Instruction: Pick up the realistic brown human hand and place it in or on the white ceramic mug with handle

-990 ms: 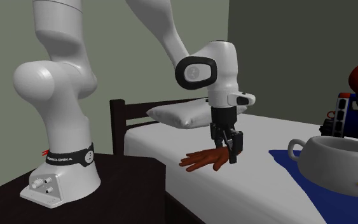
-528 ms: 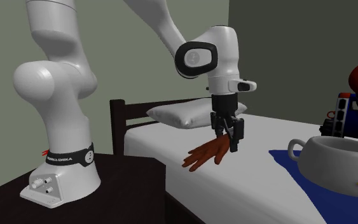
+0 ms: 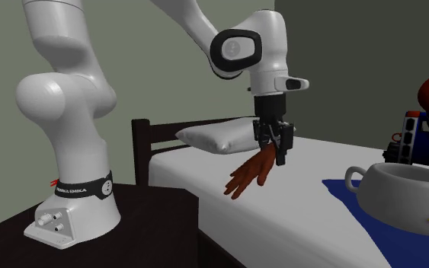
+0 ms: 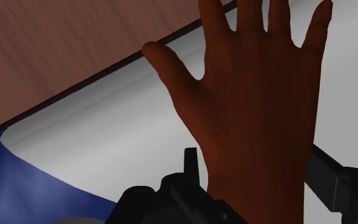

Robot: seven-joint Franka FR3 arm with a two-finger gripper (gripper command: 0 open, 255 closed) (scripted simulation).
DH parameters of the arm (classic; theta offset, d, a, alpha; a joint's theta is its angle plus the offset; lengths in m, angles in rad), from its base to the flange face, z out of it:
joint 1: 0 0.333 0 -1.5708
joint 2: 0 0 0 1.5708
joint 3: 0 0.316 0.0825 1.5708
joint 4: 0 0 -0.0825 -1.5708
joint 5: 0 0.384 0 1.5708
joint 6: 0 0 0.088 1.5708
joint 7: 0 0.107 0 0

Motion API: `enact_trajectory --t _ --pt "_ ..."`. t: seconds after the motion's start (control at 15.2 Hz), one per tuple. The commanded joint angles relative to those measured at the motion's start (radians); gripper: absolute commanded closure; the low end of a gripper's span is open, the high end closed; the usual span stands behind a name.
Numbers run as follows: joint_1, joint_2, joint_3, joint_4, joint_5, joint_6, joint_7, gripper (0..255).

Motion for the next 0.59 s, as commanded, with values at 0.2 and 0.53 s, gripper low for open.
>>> enact_trajectory --t 0.2,0.53 --pt "-0.001 -0.049 -0.001 0.025 -0.001 -0.074 0.0 255" --pt "-0.001 -0.089 -0.001 0.058 -0.002 -0.147 0.002 255"
